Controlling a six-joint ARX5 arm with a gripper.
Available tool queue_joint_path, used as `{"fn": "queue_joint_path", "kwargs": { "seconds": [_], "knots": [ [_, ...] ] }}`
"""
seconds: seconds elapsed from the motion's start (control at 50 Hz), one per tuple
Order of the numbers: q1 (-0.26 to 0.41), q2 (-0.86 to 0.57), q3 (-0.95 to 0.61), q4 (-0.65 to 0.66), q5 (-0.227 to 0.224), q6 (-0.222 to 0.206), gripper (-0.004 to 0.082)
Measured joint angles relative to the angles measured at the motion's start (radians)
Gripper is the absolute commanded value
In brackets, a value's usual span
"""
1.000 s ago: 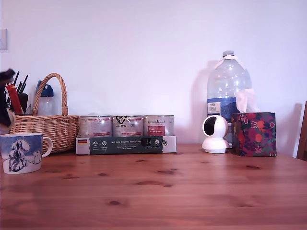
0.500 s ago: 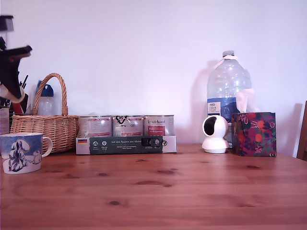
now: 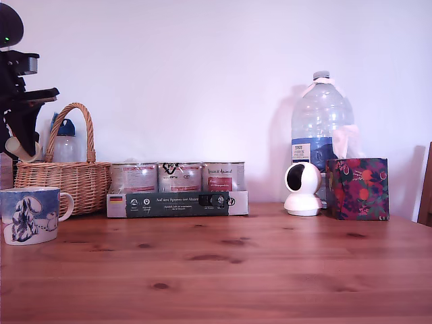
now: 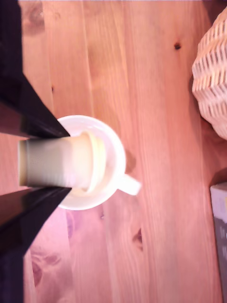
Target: Pick up the coffee capsules from the table one by one and drop them inside the nearest coffee cup
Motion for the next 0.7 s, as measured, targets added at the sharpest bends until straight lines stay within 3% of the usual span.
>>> {"fn": "queue_joint_path", "kwargs": {
  "seconds": [0.3,0.7],
  "knots": [
    [-0.008,0.115,0.056,-0.062,-0.021,0.0,0.0133],
    [-0.021,0.129,0.056,-0.081,-0.033,0.0,0.0133]
  ]
}}
